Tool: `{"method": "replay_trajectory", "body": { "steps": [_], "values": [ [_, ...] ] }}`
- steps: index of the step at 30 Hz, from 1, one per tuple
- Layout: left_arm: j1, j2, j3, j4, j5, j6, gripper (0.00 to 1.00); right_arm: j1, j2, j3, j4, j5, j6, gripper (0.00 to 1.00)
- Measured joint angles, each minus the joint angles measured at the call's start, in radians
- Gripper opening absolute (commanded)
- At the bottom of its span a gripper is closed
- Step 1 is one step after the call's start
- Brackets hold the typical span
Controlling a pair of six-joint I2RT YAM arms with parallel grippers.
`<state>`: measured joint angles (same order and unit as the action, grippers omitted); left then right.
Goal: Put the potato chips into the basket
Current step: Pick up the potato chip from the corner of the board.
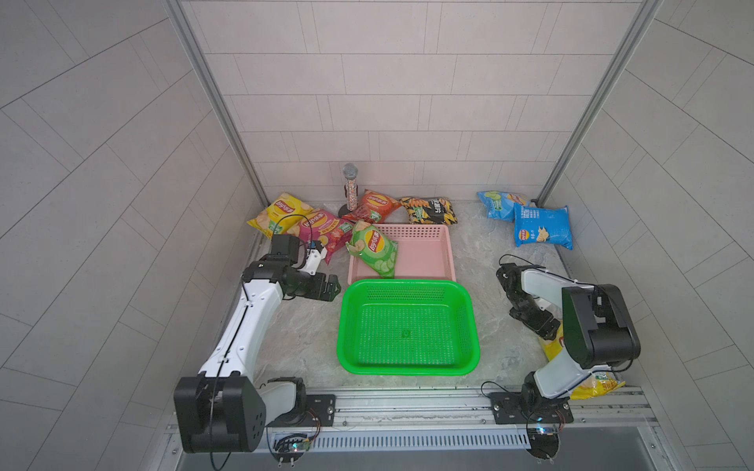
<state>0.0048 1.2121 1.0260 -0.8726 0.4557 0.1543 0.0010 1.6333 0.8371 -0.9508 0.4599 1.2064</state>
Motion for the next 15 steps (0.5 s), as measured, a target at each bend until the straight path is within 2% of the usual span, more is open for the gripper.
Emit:
{"method": "replay_trajectory", "body": {
  "steps": [4,6,8,10,13,15],
  "values": [
    [0.000,0.000,0.000,0.000,0.000,0.000,1.00,-0.015,0.005,-0.005,0.004,-0.013,-0.007,0.54],
    [-0.001,0.000,0.000,0.000,0.000,0.000,1.00,-0.018,0.002,-0.014,0.008,-0.016,-0.008,0.35],
    [-0.001,0.000,0.000,0.000,0.000,0.000,1.00,-0.018,-0.009,-0.024,0.014,-0.014,-0.012,0.23],
    [-0.001,0.000,0.000,0.000,0.000,0.000,1.00,-0.019,-0.027,-0.035,0.016,-0.012,-0.018,0.22],
    [-0.001,0.000,0.000,0.000,0.000,0.000,1.00,-0.021,-0.061,-0.043,0.018,-0.010,-0.024,0.06],
    [-0.001,0.000,0.000,0.000,0.000,0.000,1.00,-0.021,-0.092,-0.045,0.019,-0.007,-0.034,0.00]
  ]
}}
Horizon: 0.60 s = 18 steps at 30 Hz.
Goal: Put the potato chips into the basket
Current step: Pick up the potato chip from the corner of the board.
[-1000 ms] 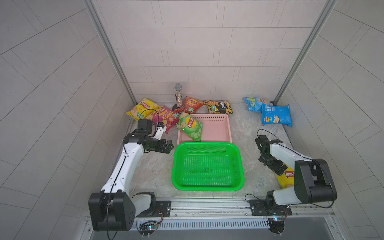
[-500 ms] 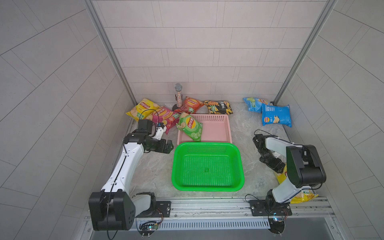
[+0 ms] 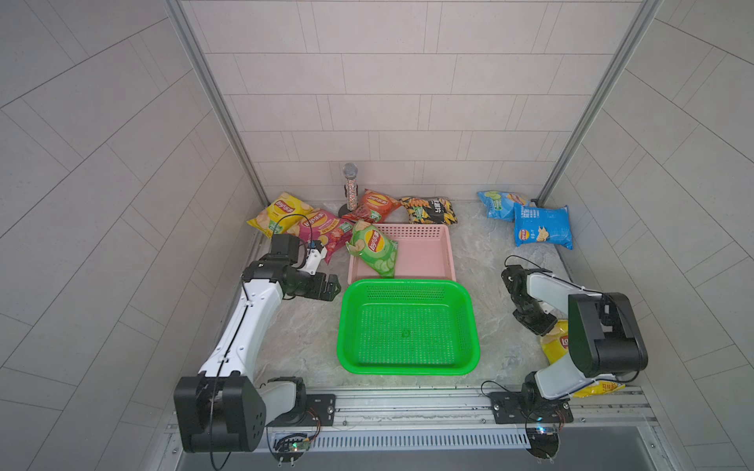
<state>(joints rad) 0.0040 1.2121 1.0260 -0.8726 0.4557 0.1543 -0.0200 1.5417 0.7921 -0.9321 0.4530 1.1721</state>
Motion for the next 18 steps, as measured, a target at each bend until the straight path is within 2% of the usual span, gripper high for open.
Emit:
{"method": "replay_trajectory", "body": {
  "steps": [7,15,18],
  "values": [
    [0.000,0.000,0.000,0.000,0.000,0.000,1.00,0.008,-0.193,-0.001,0.008,-0.005,-0.071,0.00],
    [0.000,0.000,0.000,0.000,0.000,0.000,1.00,0.035,-0.621,-0.016,0.109,-0.118,-0.265,0.00],
    [0.000,0.000,0.000,0.000,0.000,0.000,1.00,0.035,-0.717,-0.006,0.120,-0.165,-0.324,0.00]
  ]
}}
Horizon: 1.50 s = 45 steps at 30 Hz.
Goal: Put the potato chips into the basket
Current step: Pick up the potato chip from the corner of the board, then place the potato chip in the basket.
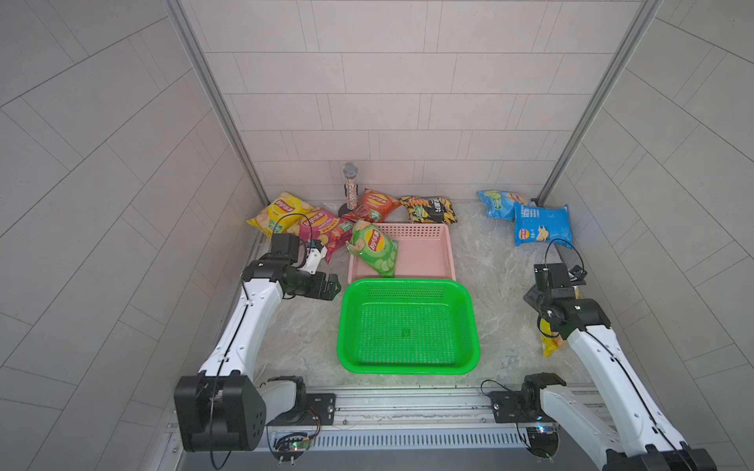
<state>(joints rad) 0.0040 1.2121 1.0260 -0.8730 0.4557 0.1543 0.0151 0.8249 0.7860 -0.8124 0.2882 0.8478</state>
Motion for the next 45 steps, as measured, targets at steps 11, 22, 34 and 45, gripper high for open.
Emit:
{"method": "replay_trajectory", "body": {
  "steps": [11,22,34,45],
  "values": [
    [0.000,-0.001,0.000,0.000,-0.008,0.000,1.00,0.069,0.092,0.250,0.046,-0.271,-0.201,0.00],
    [0.000,-0.006,0.000,0.001,-0.024,0.000,1.00,0.254,0.396,0.674,0.128,-0.507,-0.292,0.00],
    [0.000,-0.014,0.000,0.002,-0.039,0.000,1.00,0.427,0.791,0.935,0.246,-0.611,-0.327,0.00],
    [0.000,-0.019,0.000,0.003,-0.050,0.000,1.00,0.485,1.031,0.963,0.343,-0.573,-0.410,0.00]
  ]
}}
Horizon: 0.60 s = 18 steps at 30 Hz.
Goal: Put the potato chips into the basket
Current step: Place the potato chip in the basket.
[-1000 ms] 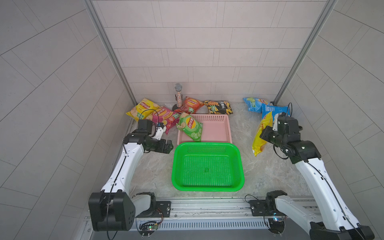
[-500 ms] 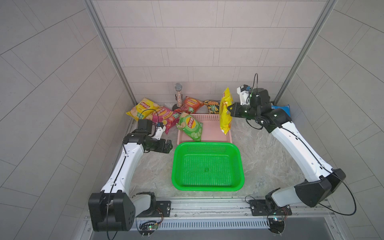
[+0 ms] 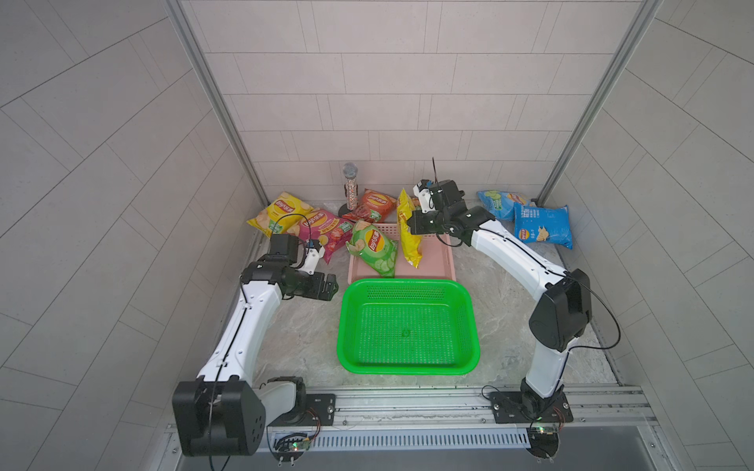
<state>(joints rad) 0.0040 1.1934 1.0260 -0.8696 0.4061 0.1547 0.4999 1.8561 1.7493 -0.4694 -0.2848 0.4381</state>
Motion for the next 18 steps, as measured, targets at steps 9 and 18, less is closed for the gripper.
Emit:
{"method": "replay_trajectory", "body": {
  "steps": [9,18],
  "values": [
    [0.000,0.000,0.000,0.000,-0.003,0.000,1.00,0.026,0.020,-0.109,0.152,0.025,-0.062,0.00],
    [0.000,0.000,0.000,0.000,-0.003,0.000,1.00,0.061,0.047,-0.216,0.301,0.058,-0.113,0.04]
  ]
}}
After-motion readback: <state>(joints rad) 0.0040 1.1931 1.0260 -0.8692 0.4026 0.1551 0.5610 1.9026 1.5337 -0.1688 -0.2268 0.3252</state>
